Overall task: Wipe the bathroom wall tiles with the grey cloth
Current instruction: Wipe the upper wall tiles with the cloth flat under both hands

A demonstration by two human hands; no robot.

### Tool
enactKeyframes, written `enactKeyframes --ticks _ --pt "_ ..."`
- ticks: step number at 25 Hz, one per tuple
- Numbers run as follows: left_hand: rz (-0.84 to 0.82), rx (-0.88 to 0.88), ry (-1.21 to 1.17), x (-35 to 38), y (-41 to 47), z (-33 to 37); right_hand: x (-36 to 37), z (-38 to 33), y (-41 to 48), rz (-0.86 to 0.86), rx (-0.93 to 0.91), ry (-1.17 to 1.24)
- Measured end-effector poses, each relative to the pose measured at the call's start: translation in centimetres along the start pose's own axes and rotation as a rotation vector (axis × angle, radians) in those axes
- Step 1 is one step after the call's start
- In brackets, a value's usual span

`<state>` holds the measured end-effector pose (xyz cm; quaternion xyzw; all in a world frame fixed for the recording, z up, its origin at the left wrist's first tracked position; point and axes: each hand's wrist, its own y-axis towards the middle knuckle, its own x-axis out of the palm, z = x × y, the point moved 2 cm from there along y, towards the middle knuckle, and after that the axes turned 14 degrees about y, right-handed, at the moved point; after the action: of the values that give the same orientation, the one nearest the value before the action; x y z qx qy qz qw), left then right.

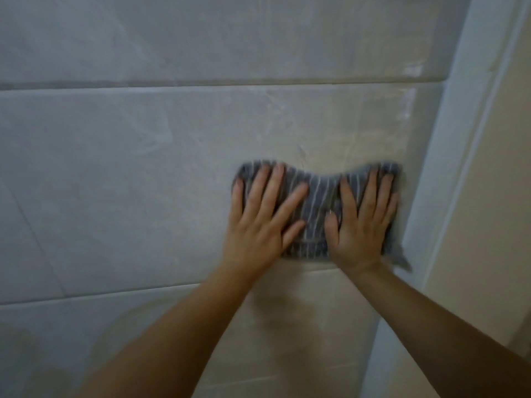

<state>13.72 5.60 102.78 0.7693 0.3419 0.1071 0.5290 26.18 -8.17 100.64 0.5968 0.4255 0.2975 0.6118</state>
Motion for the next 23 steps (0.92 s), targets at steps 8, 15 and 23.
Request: enactKeyframes --ticks 8,15,23 --pt "0.051 -0.154 0.062 -1.5 11.0 -3.7 -1.5 -1.1 12.5 0.121 -0.008 -0.037" --pt "-0.037 0.041 0.046 0.0 1.3 1.0 -0.2 0.0 -0.4 -0.002 0.064 -0.035" --pt "0.071 -0.043 0.08 -1.3 8.9 -6.1 -0.2 -4.6 10.4 0.171 0.245 0.0"
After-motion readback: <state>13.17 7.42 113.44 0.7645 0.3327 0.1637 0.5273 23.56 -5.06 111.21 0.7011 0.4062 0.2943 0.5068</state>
